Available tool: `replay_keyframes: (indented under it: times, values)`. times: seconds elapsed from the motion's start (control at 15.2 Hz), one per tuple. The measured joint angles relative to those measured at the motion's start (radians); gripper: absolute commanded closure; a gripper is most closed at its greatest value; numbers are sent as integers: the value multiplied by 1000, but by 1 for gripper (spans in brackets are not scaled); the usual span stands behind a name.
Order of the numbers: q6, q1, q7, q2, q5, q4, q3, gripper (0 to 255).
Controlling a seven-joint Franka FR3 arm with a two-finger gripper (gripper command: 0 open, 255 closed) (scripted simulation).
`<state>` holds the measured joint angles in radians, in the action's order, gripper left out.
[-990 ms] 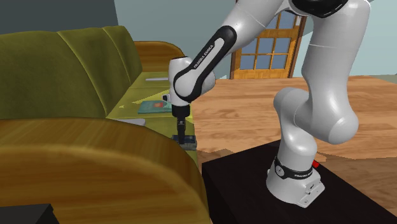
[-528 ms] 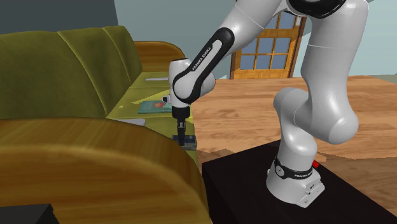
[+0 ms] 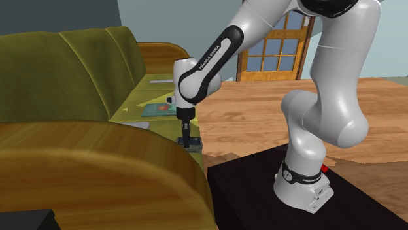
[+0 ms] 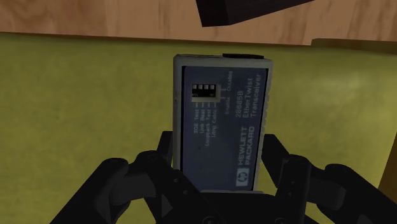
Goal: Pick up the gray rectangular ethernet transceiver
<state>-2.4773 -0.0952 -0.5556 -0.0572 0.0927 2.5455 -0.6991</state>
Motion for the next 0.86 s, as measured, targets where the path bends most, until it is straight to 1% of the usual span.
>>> replay_keyframes:
  times: [0.33, 0.59, 0.86]
  values:
    - [73, -15, 60, -73, -76, -18, 10, 255]
    - [132, -27, 98, -125, -120, -35, 24, 255]
    - [184, -37, 125, -166, -149, -53, 38, 255]
